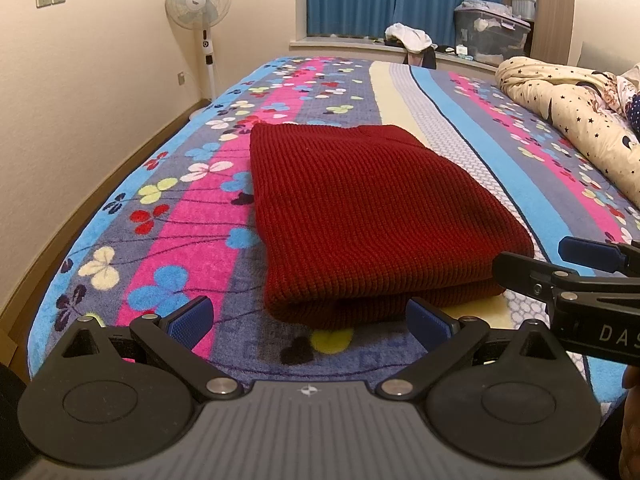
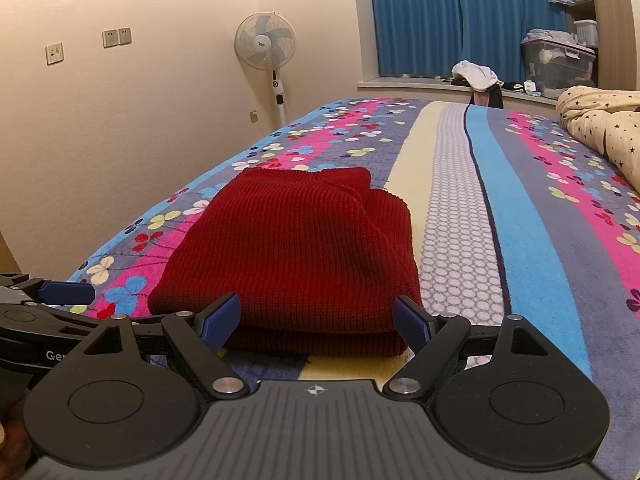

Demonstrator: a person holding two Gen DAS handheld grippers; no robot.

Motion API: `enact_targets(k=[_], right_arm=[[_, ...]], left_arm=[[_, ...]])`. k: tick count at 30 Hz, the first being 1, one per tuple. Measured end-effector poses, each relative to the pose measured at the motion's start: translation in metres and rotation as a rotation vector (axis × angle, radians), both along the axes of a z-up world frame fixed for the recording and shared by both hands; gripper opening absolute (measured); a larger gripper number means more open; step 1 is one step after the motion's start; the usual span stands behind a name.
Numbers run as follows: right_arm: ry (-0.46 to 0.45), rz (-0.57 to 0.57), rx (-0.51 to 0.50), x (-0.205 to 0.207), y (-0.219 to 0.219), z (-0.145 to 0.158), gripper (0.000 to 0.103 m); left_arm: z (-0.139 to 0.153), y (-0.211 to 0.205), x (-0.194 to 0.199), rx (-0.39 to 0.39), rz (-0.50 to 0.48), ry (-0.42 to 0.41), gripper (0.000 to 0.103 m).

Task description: Fold small clothes

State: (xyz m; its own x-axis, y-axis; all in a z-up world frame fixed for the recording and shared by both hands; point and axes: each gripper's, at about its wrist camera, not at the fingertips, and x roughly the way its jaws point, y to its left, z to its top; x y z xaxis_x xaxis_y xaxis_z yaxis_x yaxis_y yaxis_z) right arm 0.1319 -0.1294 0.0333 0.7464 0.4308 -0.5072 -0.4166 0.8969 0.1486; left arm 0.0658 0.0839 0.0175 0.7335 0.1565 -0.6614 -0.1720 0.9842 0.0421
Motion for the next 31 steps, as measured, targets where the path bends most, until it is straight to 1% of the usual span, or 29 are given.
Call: enact_targets(k=[16, 31], right_arm=[[0.0, -0.001, 0.004, 0.0007, -0.0015, -0.0006, 0.085], [-0.001, 0.0, 0.008, 0.0003, -0.0015, 0.0, 0.086]], left_arm=[[-0.0011, 0.0022, 0.0001, -0.005, 0.0, 0.0, 0.102], [0.0036, 0.0, -0.0009, 0.003, -0.006, -0.014, 0.102]])
